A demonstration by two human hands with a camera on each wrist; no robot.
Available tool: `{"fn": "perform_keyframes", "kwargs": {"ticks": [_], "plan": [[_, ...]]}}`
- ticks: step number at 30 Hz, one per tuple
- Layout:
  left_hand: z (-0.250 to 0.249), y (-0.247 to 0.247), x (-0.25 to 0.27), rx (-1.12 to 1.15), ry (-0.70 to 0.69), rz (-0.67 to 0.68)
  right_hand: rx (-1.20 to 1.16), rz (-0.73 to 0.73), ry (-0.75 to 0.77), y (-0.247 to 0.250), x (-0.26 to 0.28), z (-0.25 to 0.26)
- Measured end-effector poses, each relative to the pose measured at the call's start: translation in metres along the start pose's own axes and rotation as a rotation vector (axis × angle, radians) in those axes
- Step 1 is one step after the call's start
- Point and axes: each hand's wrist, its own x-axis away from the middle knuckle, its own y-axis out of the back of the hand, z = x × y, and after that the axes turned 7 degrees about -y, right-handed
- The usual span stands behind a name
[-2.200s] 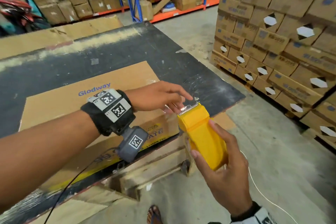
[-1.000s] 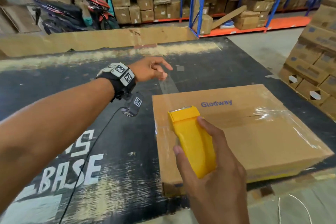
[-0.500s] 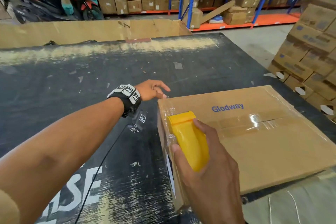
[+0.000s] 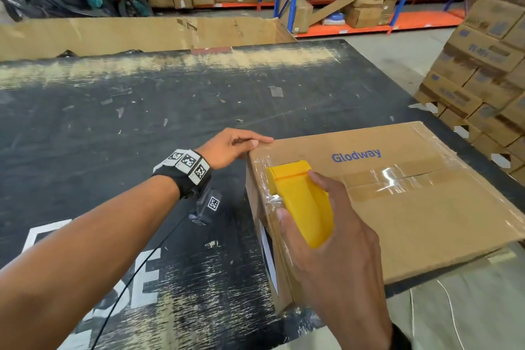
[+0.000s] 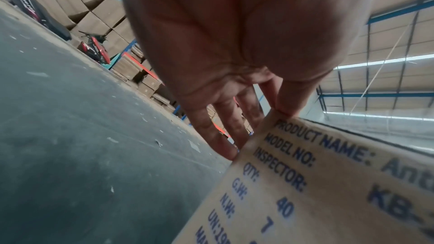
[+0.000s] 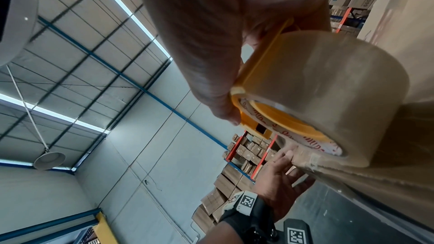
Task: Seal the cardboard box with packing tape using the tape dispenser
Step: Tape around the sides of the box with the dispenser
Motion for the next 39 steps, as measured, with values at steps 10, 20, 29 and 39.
{"fn": "perform_keyframes", "kwargs": {"ticks": [10,20,29,39], "plan": [[-0.005,-0.005,0.005,-0.043,0.013,-0.037,0.125,0.606,-0.310,0.051,0.051,-0.050],[-0.011,-0.016,0.012,-0.111,0.013,-0.057,0.100,0.830,-0.395,0.034,0.056,-0.112],[-0.010,-0.017,0.014,-0.084,0.028,-0.058,0.078,0.470,-0.396,0.040,0.089,-0.148],[-0.018,-0.034,0.028,-0.460,-0.088,-0.253,0.187,0.493,-0.399,0.040,0.094,-0.206]]}}
